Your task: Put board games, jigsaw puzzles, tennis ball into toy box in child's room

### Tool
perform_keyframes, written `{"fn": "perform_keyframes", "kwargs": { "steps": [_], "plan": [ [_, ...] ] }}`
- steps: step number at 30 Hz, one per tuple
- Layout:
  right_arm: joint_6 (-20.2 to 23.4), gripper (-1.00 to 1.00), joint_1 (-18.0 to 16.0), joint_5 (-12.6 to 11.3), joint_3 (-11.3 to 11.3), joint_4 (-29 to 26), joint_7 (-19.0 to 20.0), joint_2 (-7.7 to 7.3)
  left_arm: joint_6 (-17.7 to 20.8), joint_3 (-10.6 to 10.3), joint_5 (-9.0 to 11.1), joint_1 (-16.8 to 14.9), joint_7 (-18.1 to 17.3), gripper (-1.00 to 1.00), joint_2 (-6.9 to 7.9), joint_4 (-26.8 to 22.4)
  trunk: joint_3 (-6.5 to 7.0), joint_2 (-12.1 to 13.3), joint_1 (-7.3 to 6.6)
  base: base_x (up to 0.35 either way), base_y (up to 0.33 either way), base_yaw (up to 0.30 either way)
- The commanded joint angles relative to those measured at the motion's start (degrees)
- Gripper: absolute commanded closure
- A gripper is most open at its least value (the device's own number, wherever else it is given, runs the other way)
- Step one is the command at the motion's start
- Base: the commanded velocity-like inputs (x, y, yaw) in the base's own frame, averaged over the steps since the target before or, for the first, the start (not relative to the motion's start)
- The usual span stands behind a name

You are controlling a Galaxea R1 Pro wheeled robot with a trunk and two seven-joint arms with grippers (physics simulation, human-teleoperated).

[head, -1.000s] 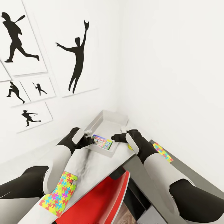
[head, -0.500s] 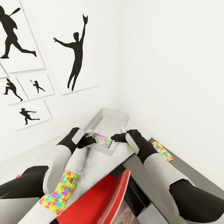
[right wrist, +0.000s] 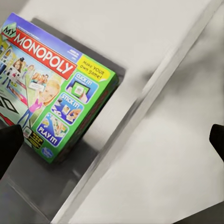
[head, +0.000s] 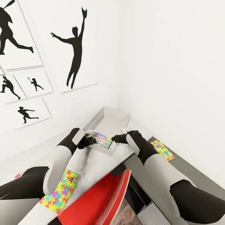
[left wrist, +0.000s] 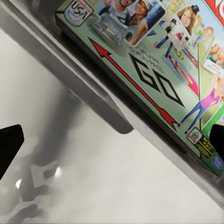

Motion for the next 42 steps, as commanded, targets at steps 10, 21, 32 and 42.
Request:
{"fn": "perform_keyframes", "kwargs": {
  "steps": [10, 21, 32, 42],
  "plan": [
    [-0.4, -1.00, -0.1, -0.6, 0.1, 0.2, -0.5, 0.00, 0.3, 0.3, 0.0, 0.0, 0.5, -1.00, -0.05, -0.1, -1.07, -0.1, 0.03, 0.000, 0.000, 0.000],
    [-0.4, -1.00, -0.1, -0.6, 0.1, 0.1, -0.5, 0.00, 0.3, 0.3, 0.0, 0.0, 0.5, -1.00, -0.05, -0.1, -1.37, -0.1, 0.03, 0.000, 0.000, 0.000],
    [-0.5, -1.00, -0.1, -0.6, 0.2, 2.4, -0.4, 0.00, 0.4, 0.3, 0.0, 0.0, 0.5, -1.00, -0.05, -0.1, -1.37, -0.1, 0.03, 0.000, 0.000, 0.000],
    [-0.6, -1.00, -0.1, -0.6, 0.2, 2.6, -0.4, 0.00, 0.4, 0.3, 0.0, 0.0, 0.4, -1.00, -0.05, -0.2, -1.37, -0.1, 0.03, 0.000, 0.000, 0.000]
  ]
}}
